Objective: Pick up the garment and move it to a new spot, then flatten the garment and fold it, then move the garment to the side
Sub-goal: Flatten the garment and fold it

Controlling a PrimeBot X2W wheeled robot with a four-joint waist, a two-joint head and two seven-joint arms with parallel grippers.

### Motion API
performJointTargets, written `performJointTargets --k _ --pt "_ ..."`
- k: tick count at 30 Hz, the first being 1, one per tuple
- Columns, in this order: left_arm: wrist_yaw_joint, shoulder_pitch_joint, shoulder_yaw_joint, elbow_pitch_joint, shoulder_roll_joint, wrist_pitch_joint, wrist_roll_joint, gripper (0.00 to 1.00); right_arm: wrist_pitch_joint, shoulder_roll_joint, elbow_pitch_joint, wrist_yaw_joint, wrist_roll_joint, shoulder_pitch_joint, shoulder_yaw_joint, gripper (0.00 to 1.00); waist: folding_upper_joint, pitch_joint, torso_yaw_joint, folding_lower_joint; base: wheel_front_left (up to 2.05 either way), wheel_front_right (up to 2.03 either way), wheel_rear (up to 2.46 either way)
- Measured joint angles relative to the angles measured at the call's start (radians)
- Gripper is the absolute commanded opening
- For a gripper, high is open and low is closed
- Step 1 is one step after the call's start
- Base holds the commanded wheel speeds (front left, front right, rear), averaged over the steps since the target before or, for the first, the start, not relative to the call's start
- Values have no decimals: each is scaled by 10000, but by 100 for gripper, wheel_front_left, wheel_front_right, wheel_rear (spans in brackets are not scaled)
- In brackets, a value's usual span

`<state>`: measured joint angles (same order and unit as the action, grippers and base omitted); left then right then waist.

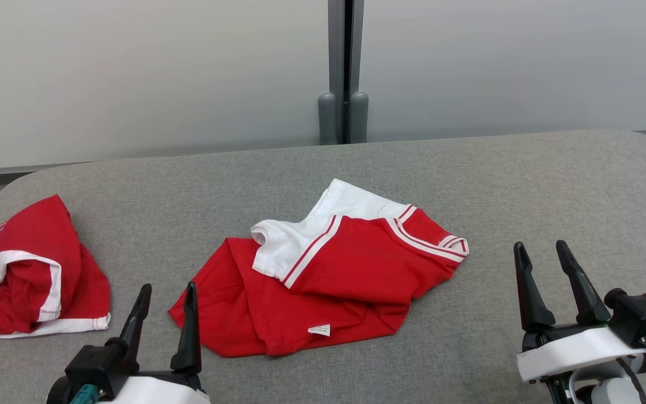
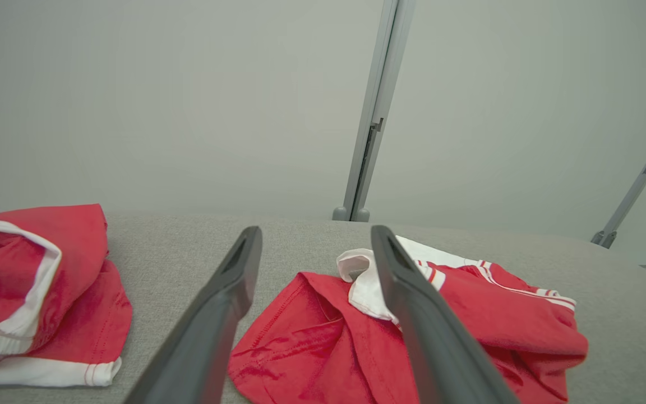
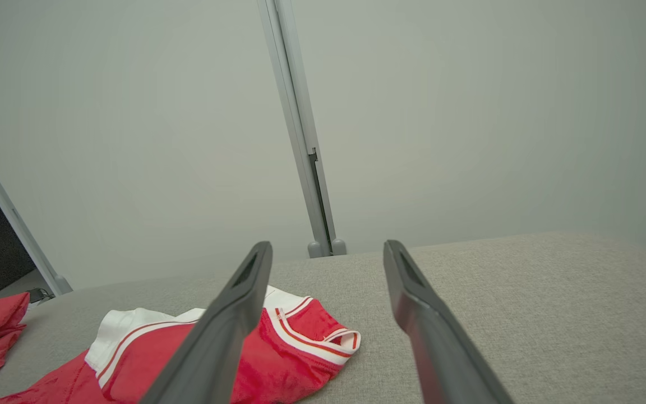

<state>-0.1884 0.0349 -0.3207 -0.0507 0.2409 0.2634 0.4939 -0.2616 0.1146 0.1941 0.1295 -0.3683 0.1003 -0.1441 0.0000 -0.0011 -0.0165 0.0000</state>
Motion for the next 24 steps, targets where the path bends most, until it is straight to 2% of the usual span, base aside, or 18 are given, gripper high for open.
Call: performJointTargets --k 8,10,14,19,24 --pt "180 -48 -104 -232 -52 -23 8 100 0 -19 84 0 -2 40 27 100 0 -60 199 0 0 0 0" --pt "288 -50 -242 -305 -65 -295 105 100 0 -38 100 2 -4 73 15 100 0 -78 238 0 0 0 0" --pt "518 -147 -608 -410 -86 -1141 349 100 0 -75 109 2 -4 115 -8 100 0 -74 251 0 0 0 0" --pt "1085 -546 -1267 -809 -307 -3206 1208 100 0 -100 90 2 -31 221 -12 100 0 50 141 0 0 0 0" --pt "1122 -863 -1342 -1348 -558 -4445 1950 100 -2 -102 23 0 -44 398 2 100 0 302 -76 0 0 0 0"
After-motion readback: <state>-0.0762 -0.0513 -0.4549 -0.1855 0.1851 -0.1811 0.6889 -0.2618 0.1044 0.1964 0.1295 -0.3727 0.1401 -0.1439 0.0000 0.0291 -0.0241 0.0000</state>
